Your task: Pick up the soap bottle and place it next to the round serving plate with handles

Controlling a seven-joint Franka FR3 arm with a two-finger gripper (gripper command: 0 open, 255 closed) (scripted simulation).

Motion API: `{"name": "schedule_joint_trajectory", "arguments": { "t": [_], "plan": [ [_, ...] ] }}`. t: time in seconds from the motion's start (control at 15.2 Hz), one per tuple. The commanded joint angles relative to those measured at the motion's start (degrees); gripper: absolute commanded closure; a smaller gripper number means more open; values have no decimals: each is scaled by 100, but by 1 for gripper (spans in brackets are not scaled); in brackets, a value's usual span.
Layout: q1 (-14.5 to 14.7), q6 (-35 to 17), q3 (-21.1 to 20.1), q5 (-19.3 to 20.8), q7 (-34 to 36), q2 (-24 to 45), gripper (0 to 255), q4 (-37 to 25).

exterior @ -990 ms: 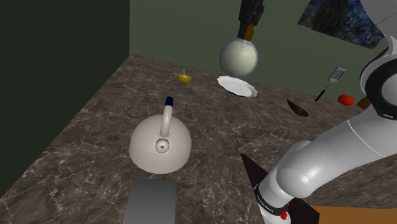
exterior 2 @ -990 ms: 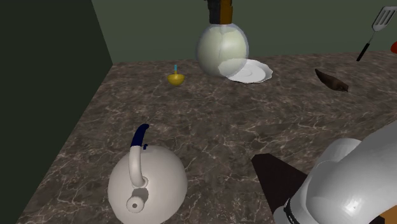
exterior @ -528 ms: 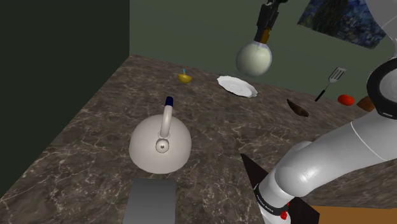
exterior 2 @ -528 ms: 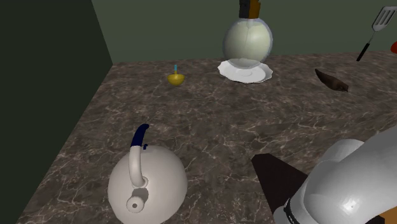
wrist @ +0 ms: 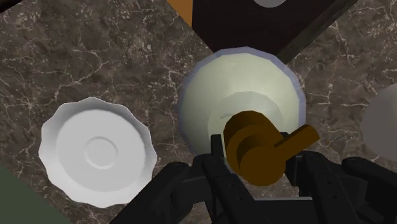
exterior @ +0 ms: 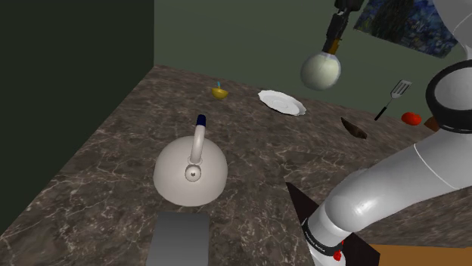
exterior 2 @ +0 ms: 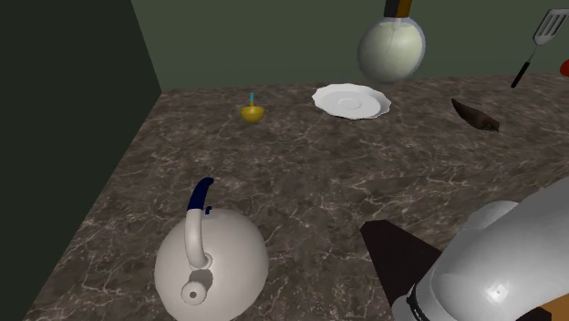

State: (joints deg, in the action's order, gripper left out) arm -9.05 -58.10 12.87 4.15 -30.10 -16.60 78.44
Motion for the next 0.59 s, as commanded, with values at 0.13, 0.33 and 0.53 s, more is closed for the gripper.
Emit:
{"name": "schedule_joint_trajectory", "arguments": {
  "t": [0.13,0.33,0.53],
  "plan": [
    [-175,-14,465,115,-711,275,255,-291],
    [-332,-6,848,144,-1279,561,255,-605],
    [-528,19,1255,88,-1879,947,255,-1019]
  ]
}}
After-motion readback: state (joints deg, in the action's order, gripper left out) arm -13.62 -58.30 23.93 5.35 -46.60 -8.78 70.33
